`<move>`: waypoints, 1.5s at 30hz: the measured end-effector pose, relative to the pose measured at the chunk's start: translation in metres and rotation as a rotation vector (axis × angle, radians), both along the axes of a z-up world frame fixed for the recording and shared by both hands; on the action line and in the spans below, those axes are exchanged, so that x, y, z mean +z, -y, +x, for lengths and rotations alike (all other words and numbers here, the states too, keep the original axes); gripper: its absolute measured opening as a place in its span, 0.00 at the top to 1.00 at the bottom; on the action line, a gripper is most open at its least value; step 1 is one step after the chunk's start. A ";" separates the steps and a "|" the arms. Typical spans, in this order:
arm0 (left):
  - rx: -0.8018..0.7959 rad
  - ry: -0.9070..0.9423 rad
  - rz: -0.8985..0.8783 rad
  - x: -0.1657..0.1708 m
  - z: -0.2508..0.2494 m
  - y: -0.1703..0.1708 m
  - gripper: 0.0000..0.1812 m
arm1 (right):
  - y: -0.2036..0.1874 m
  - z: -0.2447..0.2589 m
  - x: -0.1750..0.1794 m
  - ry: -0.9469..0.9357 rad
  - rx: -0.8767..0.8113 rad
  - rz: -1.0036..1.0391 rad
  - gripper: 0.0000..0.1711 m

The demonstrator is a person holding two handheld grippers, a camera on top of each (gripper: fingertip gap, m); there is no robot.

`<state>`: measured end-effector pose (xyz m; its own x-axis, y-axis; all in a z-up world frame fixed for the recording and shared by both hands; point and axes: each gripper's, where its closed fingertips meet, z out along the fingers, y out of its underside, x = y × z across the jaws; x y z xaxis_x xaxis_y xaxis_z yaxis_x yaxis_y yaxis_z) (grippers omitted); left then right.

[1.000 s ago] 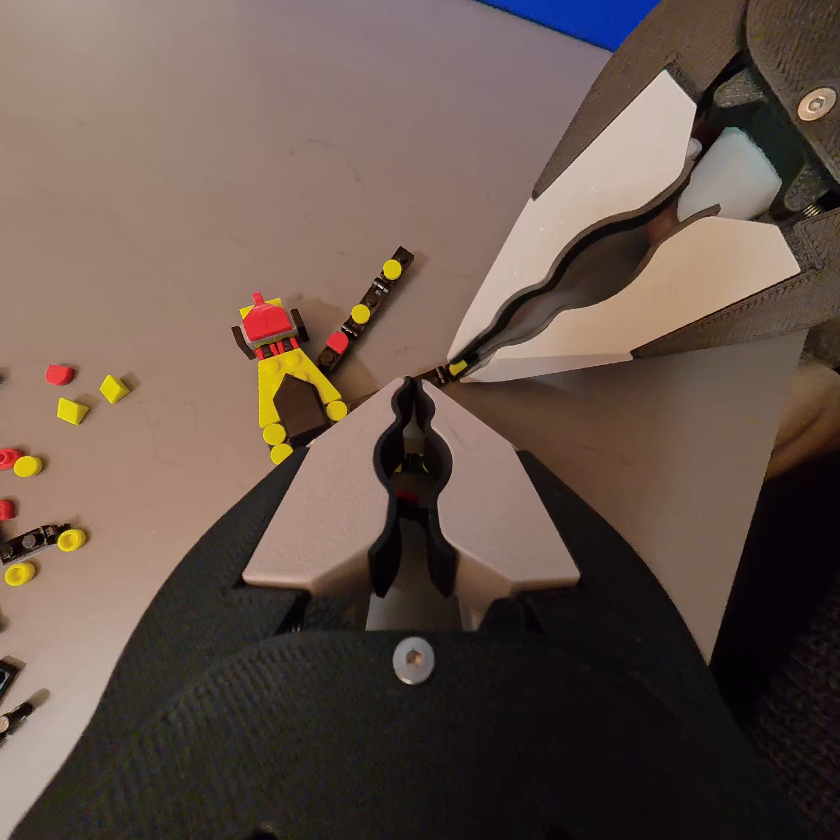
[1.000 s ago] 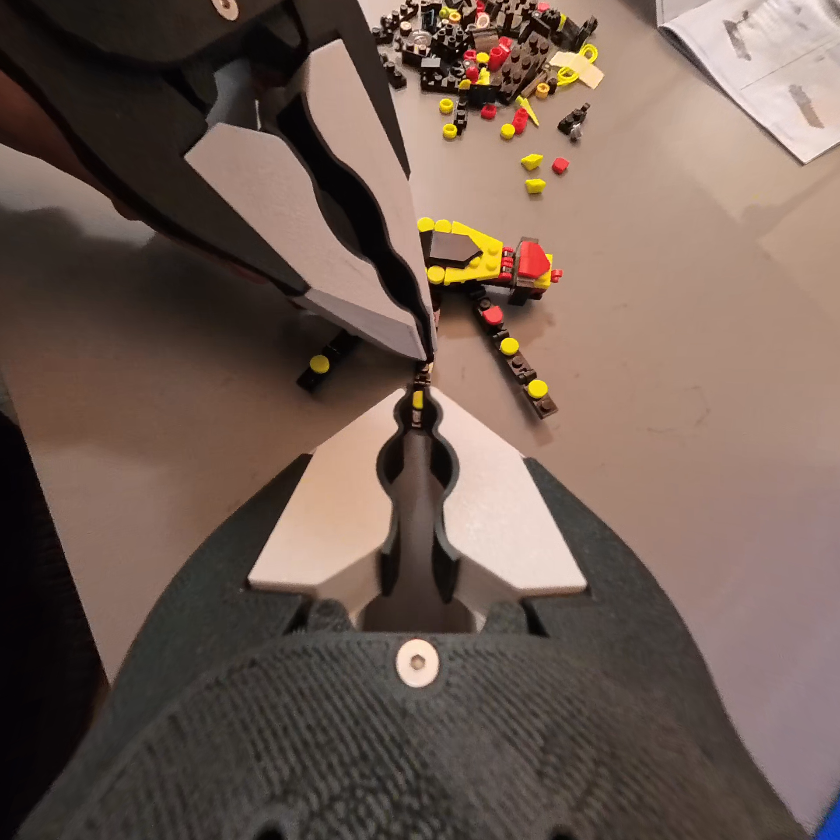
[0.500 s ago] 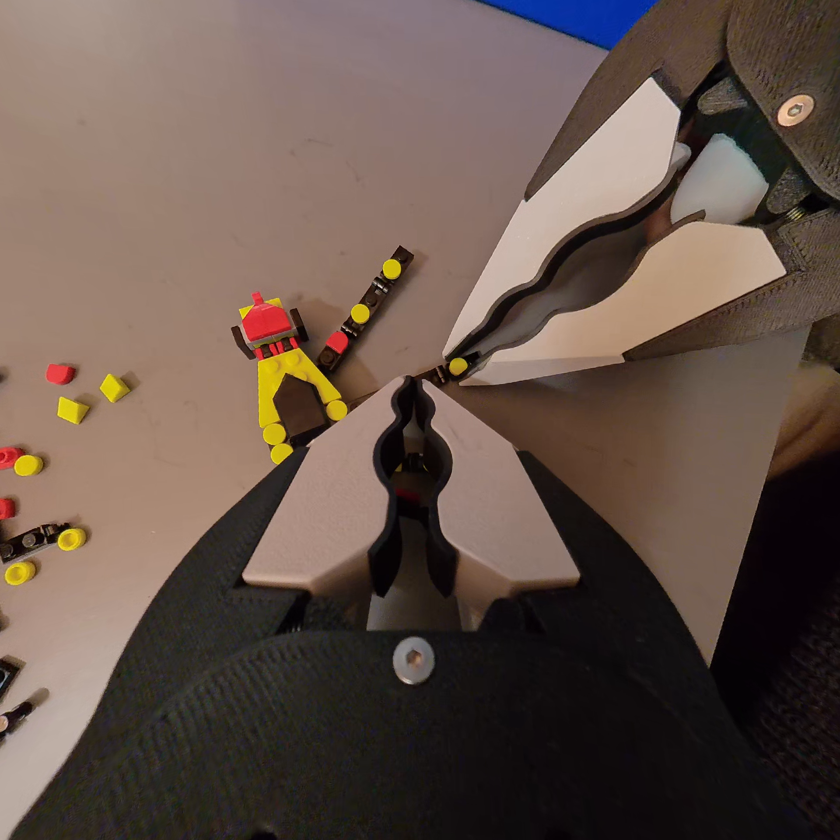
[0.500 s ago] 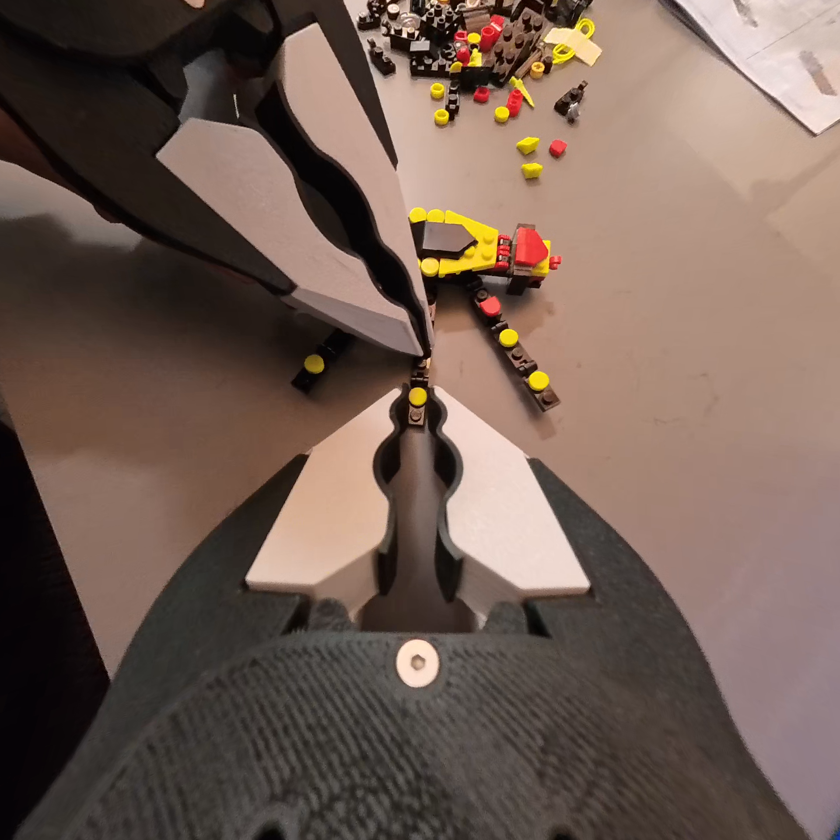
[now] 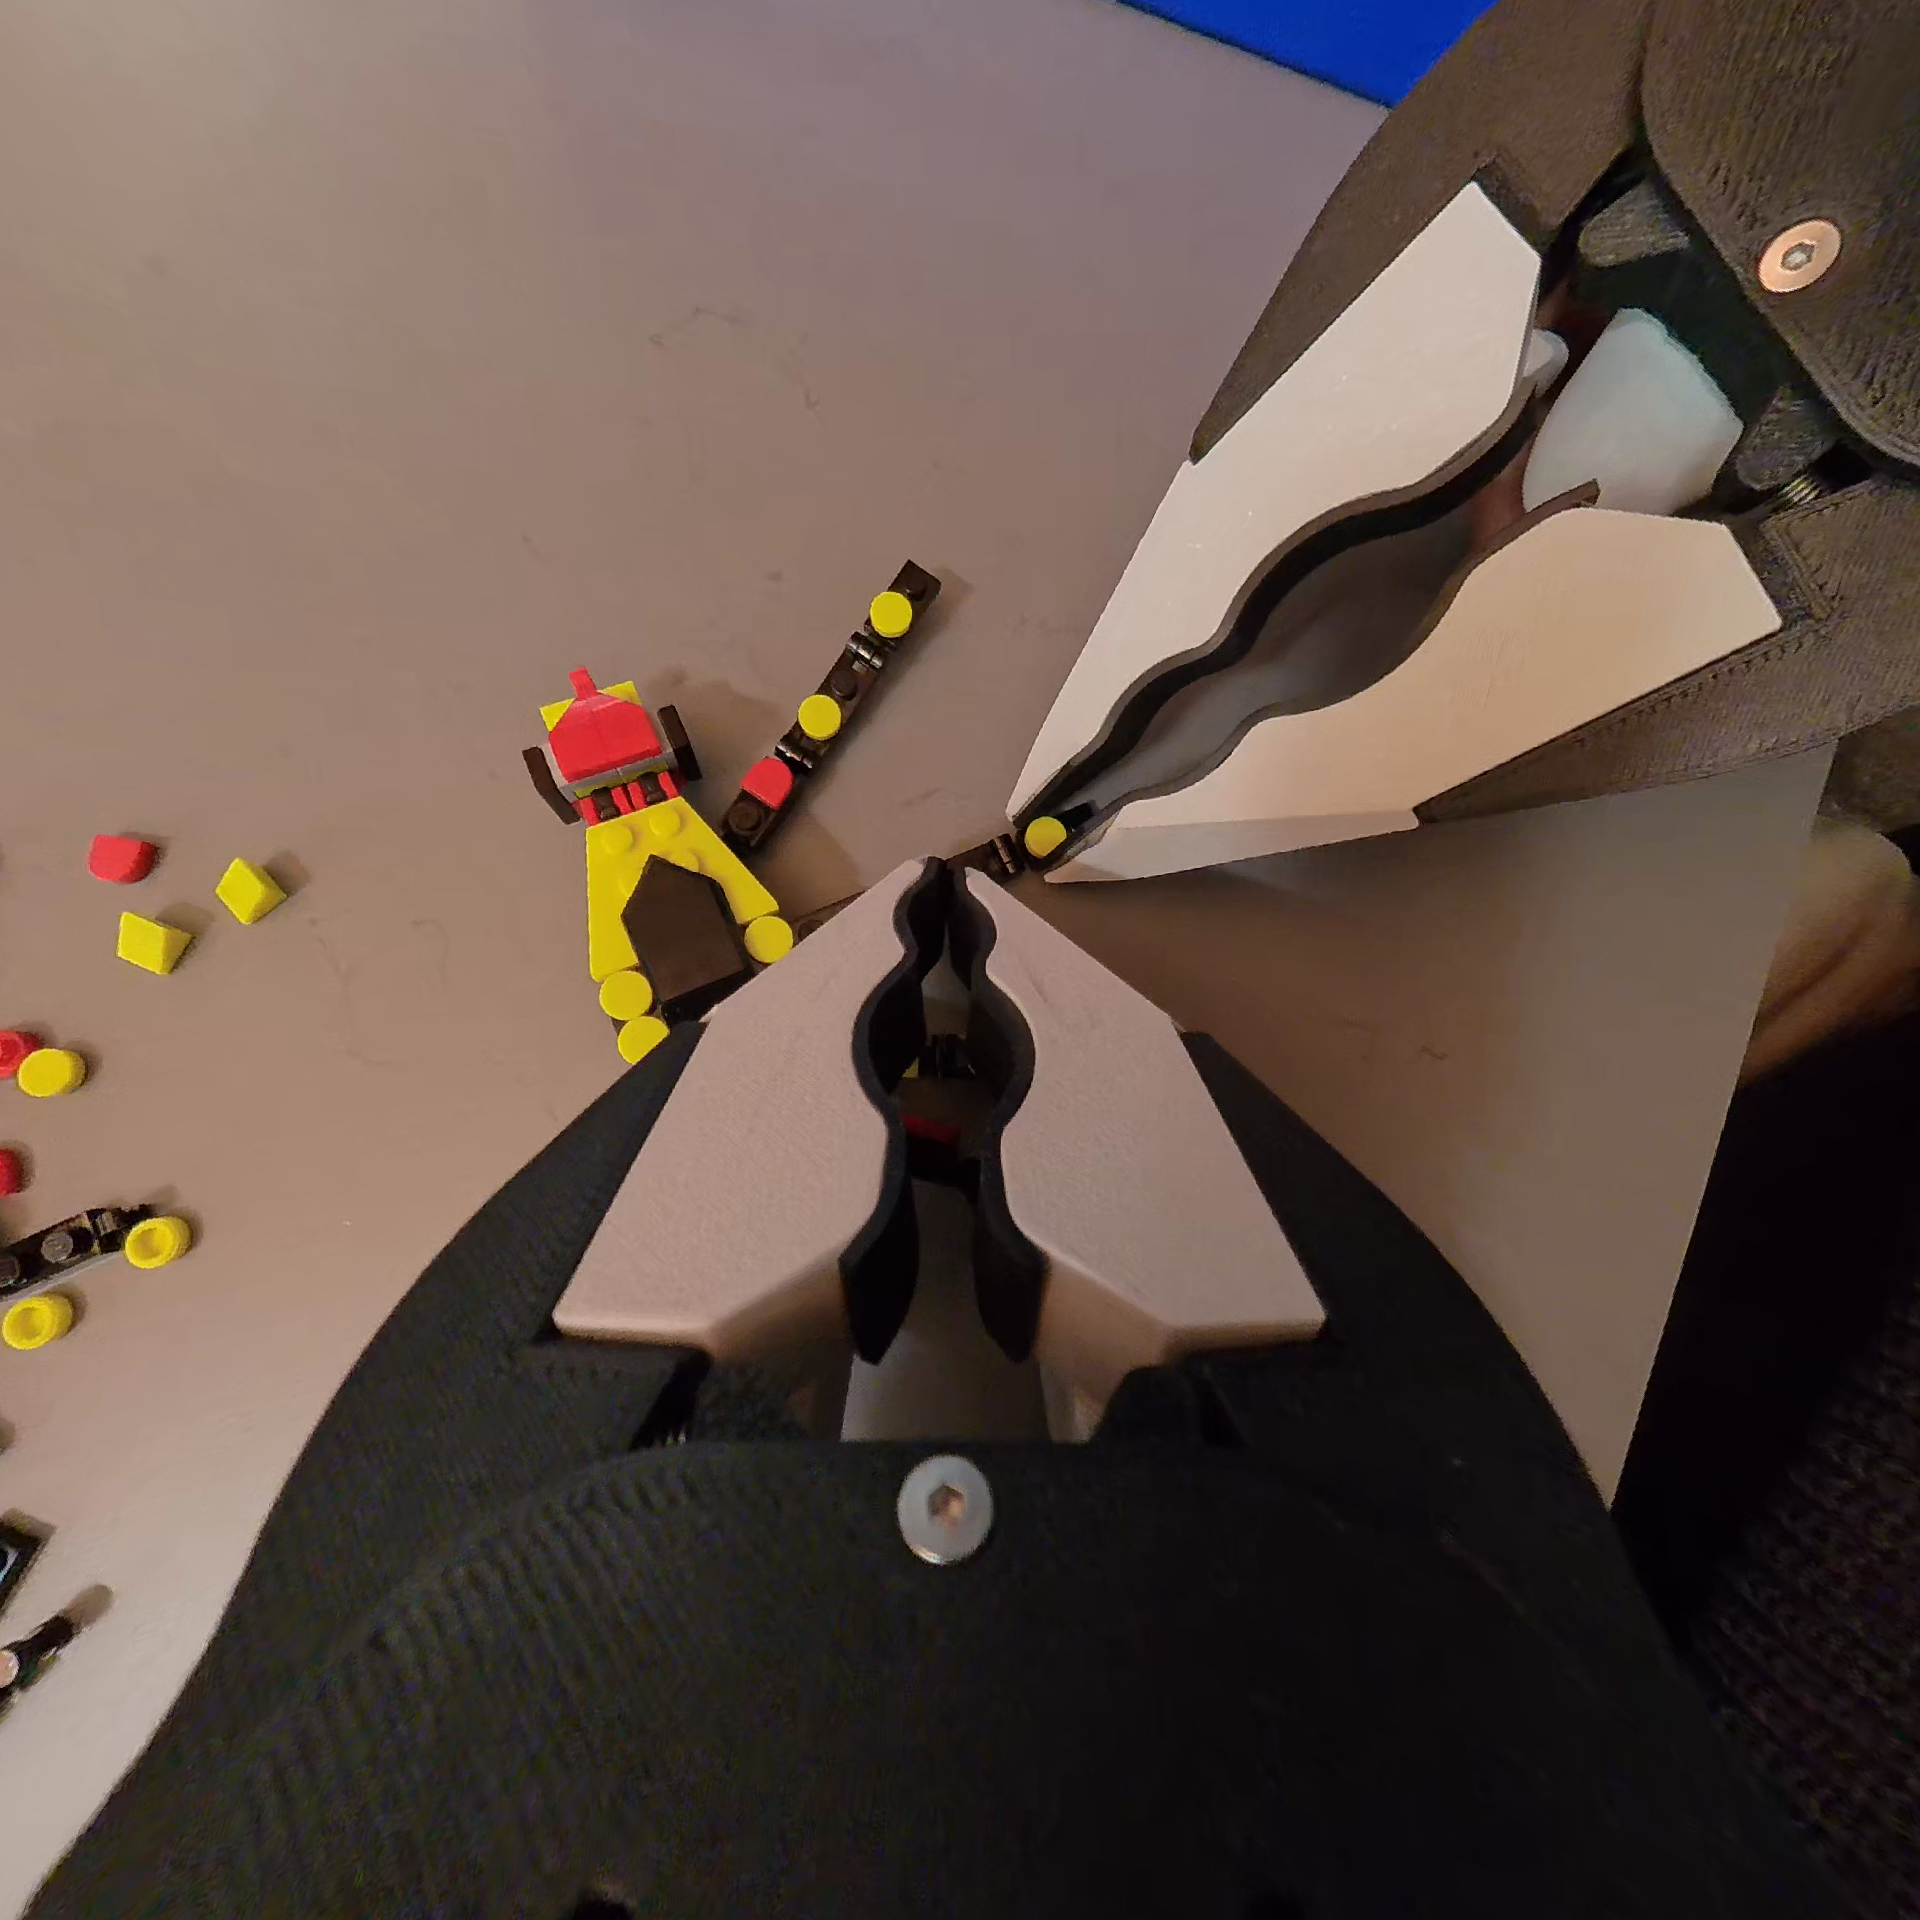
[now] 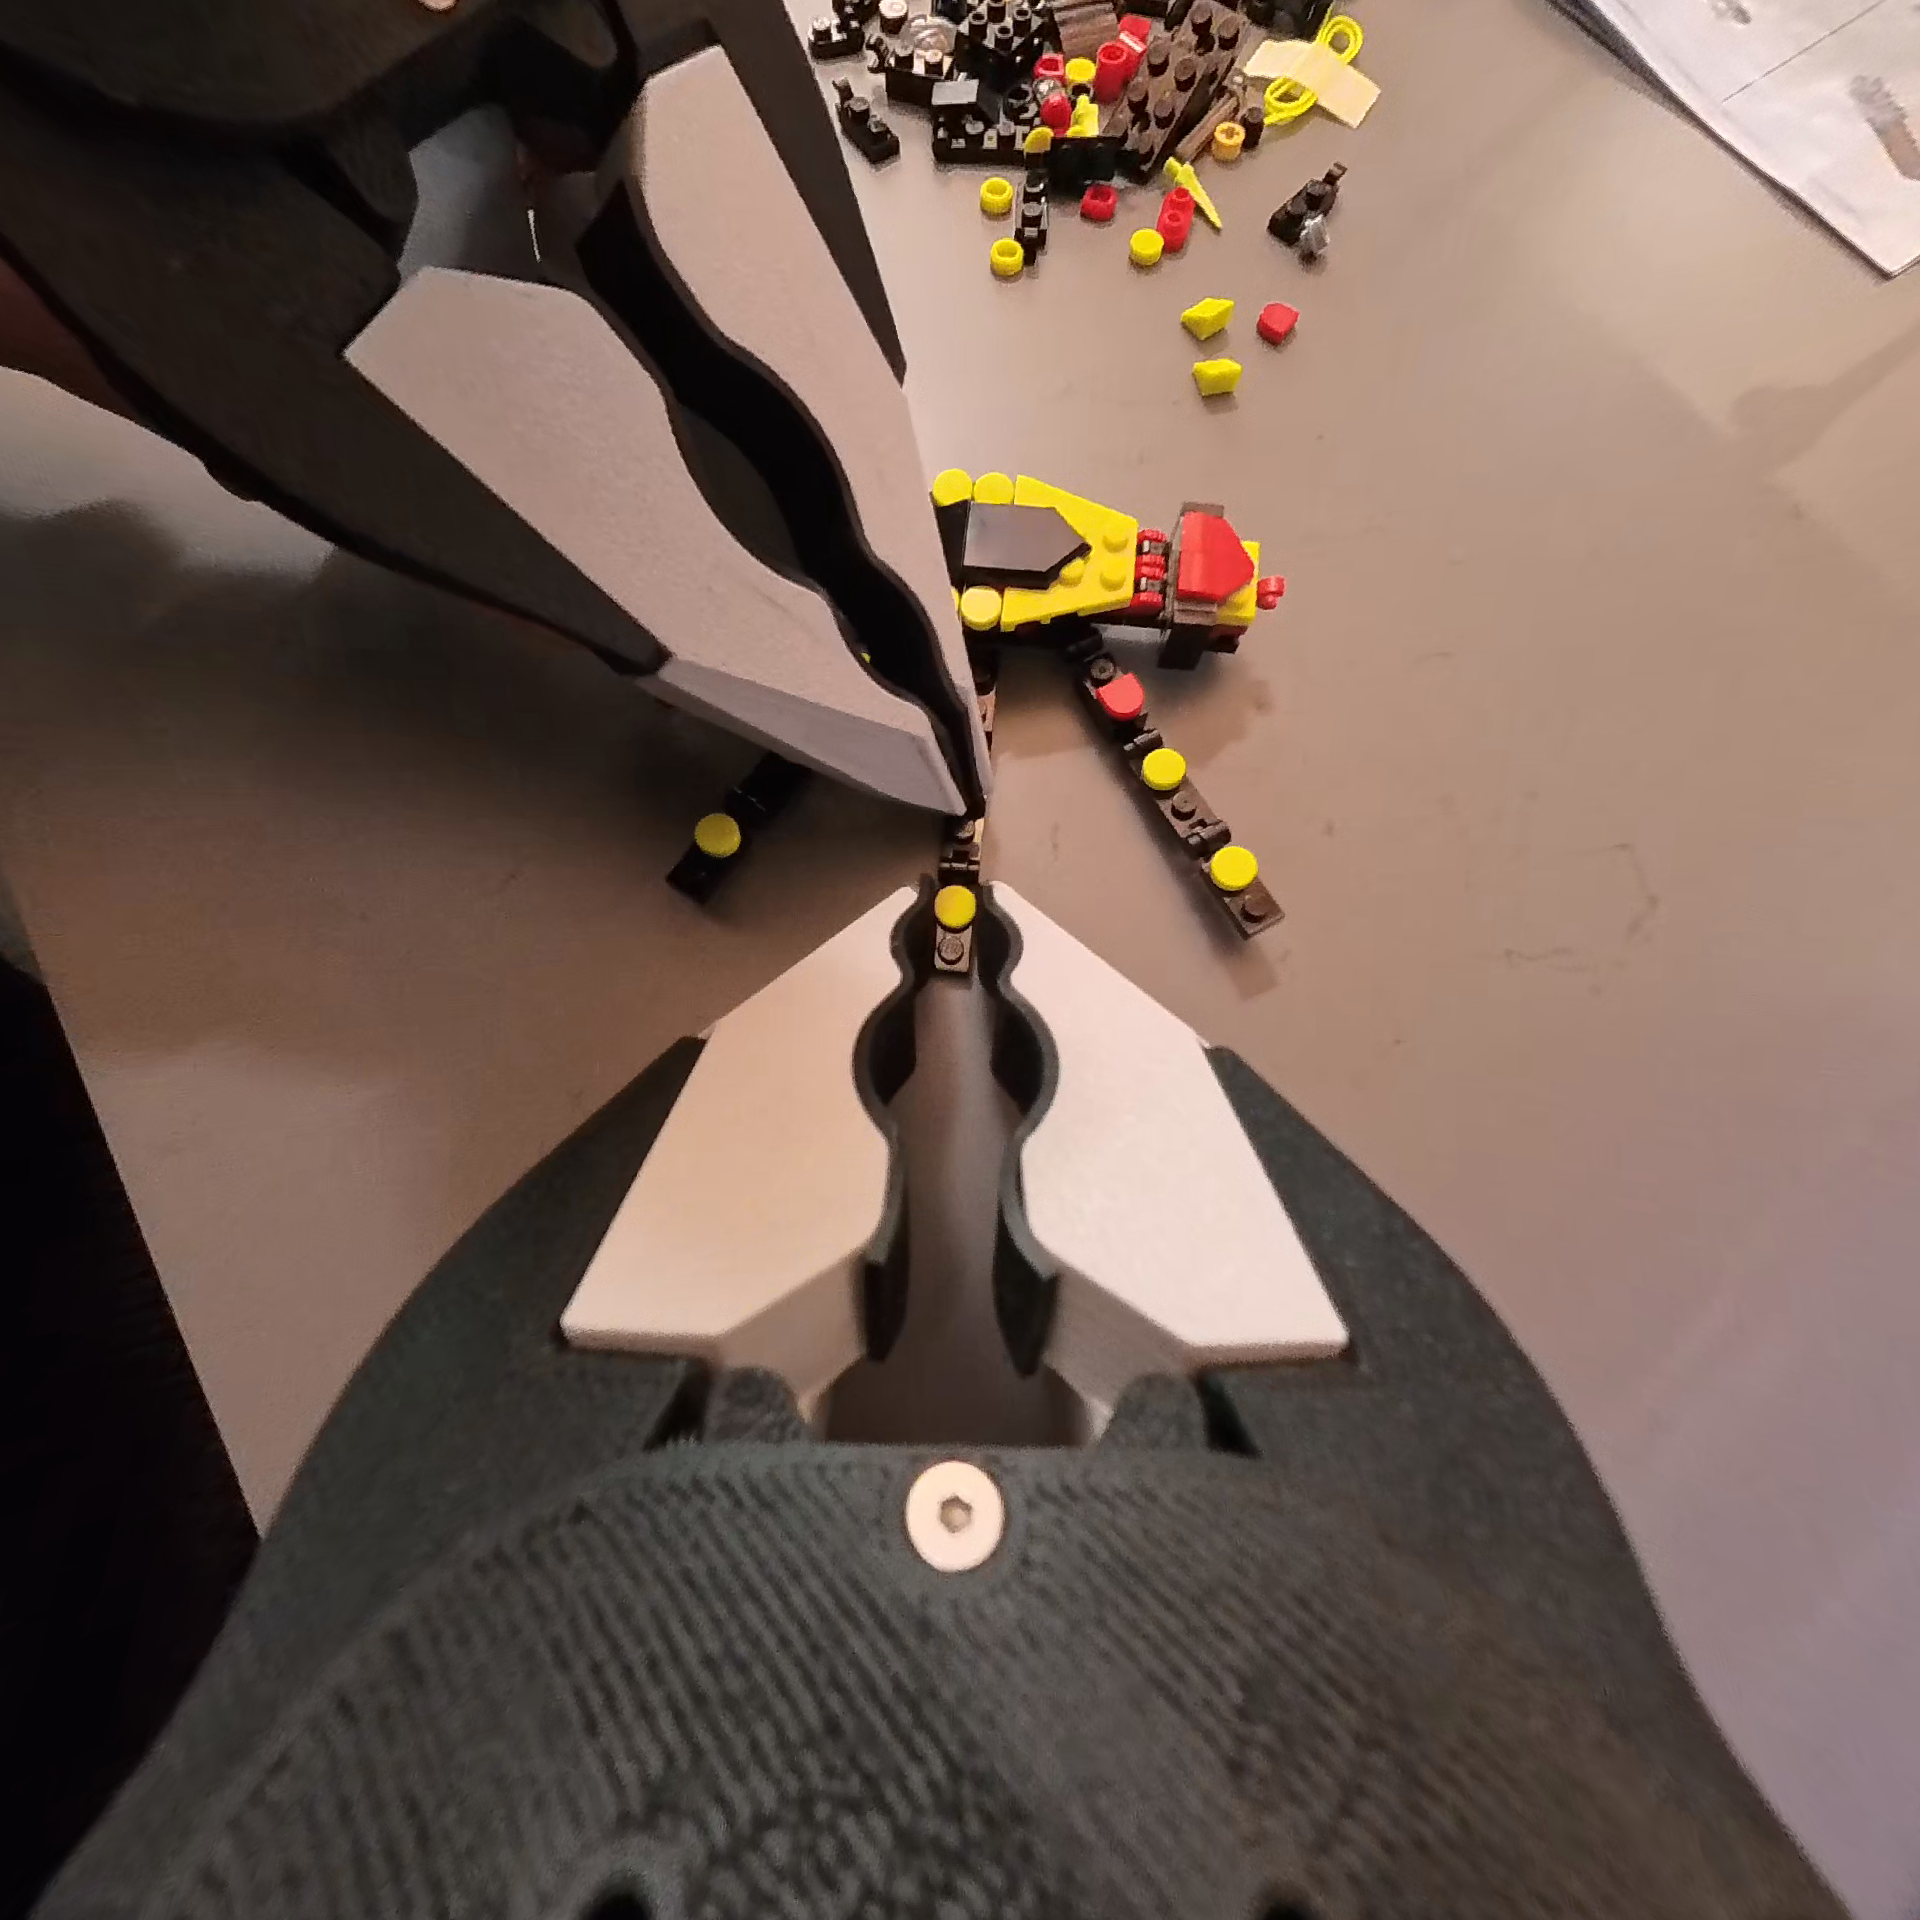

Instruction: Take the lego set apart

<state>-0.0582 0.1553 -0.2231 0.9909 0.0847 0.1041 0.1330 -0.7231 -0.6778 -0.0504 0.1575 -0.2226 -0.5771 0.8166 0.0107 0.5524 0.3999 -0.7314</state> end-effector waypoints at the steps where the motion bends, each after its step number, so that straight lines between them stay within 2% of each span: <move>1: 0.000 -0.001 -0.002 0.000 0.000 0.000 1.00 | 0.000 0.000 0.000 0.004 -0.003 0.000 0.96; 13: -0.016 0.050 0.000 -0.002 0.004 0.000 1.00 | 0.001 0.000 0.000 0.012 -0.008 0.036 0.96; 17: -0.005 0.011 -0.023 -0.002 0.004 0.001 1.00 | 0.001 0.000 0.000 0.019 -0.014 0.011 0.96; 30: -0.006 0.022 -0.038 -0.003 0.007 0.002 1.00 | 0.005 0.001 0.006 -0.061 0.002 0.078 0.97; 36: -0.001 -0.002 -0.039 -0.002 0.004 0.003 1.00 | 0.005 -0.001 0.012 -0.084 -0.045 -0.016 0.97; 39: 0.005 -0.004 -0.049 -0.006 0.003 0.005 1.00 | 0.004 -0.011 0.054 -0.197 -0.092 -0.152 0.97; 42: 0.015 0.014 -0.058 -0.006 0.003 0.005 1.00 | -0.017 -0.013 0.050 -0.224 -0.131 0.004 0.97; 45: 0.004 0.030 -0.055 -0.005 0.006 0.004 1.00 | -0.020 -0.007 0.046 -0.157 -0.144 -0.153 0.96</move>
<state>-0.0517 0.1513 -0.2285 0.9870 0.0954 0.1292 0.1561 -0.7586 -0.6326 -0.0570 0.1770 -0.1763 -0.4559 0.8892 -0.0384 0.4702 0.2040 -0.8587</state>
